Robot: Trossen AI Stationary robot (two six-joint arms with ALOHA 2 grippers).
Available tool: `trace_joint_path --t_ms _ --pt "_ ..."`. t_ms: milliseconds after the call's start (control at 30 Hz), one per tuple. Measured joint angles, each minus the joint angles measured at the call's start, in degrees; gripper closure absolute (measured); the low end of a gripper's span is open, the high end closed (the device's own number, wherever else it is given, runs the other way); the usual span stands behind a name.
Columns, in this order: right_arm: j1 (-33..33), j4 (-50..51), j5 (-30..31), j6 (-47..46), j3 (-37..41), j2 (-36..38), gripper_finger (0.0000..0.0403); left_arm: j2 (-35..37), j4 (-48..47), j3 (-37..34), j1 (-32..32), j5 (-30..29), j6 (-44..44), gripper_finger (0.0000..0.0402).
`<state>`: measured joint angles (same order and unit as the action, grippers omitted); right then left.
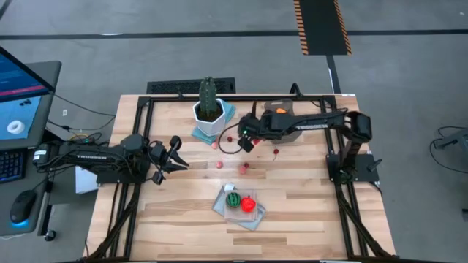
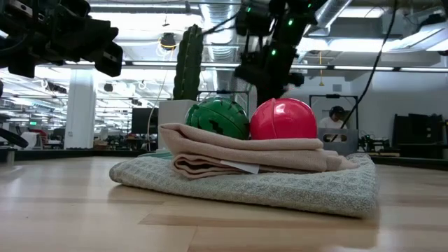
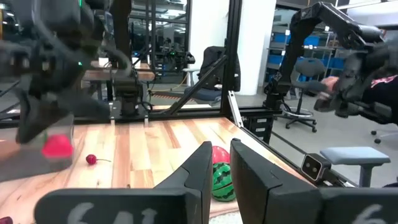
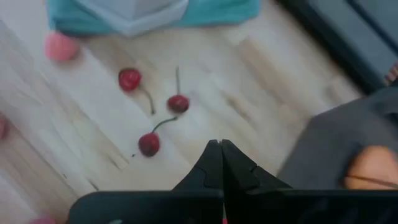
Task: Pick and placing Produce into tupperware
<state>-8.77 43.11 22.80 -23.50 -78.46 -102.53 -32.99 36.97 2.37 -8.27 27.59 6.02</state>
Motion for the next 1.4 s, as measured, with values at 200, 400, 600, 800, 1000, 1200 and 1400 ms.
trace_joint_path --t_ms 200,400,600,800,1000,1200,1400 --pt "-2.15 -0.35 1.69 1.55 0.83 6.99 0.0393 0.02 0.26 0.00 0.00 -1.97 0.65 0.0357" --pt "-5.44 -0.88 4.10 1.54 6.93 15.04 0.0393 0.02 0.24 0.00 0.00 -2.93 1.27 0.0357" --pt "-10.16 -8.54 2.66 1.02 17.50 22.94 0.0393 0.02 0.24 0.00 0.00 -2.95 1.29 0.0357" --pt "-15.65 -12.83 -2.94 -0.04 23.42 25.01 0.0380 0.02 0.25 0.00 0.00 -2.97 1.29 0.0357" --pt "-17.34 -15.05 -3.84 0.78 24.48 24.43 0.0350 0.02 1.08 0.00 0.00 -4.11 1.29 0.0357" --pt "-16.71 -15.51 -3.91 0.99 24.50 25.07 0.0331 0.02 1.07 0.00 0.00 -3.98 1.42 0.0357" --pt "-13.41 -13.74 -9.03 -3.82 24.52 25.06 0.0318 0.02 1.05 0.00 0.00 -3.98 1.97 0.0357"
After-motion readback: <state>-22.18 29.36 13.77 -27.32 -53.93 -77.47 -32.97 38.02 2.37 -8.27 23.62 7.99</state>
